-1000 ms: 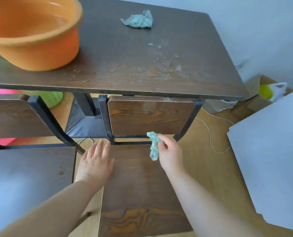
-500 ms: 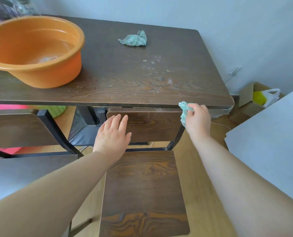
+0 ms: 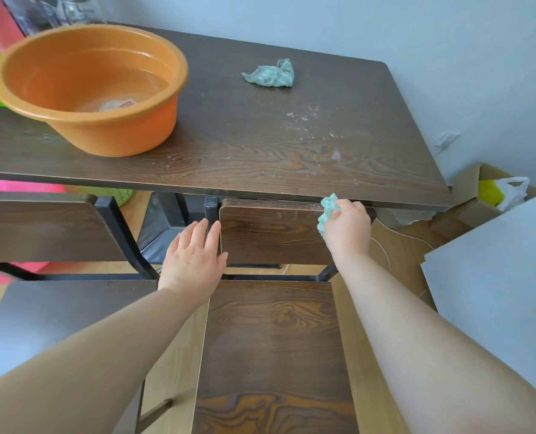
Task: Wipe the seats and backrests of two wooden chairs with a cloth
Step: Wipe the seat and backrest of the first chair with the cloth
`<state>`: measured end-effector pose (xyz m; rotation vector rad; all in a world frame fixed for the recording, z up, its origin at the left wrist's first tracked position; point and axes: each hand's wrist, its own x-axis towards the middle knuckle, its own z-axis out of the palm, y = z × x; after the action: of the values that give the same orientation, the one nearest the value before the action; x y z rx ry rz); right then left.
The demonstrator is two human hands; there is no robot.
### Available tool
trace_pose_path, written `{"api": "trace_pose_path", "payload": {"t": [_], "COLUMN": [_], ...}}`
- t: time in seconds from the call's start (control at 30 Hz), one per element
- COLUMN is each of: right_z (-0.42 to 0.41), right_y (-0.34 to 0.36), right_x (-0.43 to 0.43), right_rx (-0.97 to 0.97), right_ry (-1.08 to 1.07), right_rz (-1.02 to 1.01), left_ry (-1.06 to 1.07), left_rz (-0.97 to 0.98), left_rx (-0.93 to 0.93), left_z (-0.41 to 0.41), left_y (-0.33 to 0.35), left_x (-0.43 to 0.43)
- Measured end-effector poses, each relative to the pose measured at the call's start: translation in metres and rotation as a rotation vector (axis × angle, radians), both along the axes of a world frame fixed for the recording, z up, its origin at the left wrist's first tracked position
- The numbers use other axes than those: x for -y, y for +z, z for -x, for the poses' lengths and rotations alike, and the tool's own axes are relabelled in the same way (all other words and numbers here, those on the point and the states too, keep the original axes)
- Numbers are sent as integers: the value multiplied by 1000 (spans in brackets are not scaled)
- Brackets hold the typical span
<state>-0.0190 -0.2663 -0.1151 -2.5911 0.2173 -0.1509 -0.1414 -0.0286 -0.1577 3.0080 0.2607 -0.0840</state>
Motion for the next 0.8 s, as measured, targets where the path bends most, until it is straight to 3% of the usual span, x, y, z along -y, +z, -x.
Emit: {"api": "trace_pose_path", "payload": {"t": [0.13,0.53,0.8], "right_z": [9,16,34], "right_y": [-2,-6,-10], "right_x": [-43,-75,-157], "right_rx": [-3,27,23], "right_ry": [90,-2,282], "right_rz": [-32,-39,-89], "left_ry": [14,33,30], "left_rz": [-25,-19,-1], "left_rx": [-26,-54,-82], "left_z": [6,18,25], "left_y": [-2,-11,-16], "left_x": [-13,-47,-57]}}
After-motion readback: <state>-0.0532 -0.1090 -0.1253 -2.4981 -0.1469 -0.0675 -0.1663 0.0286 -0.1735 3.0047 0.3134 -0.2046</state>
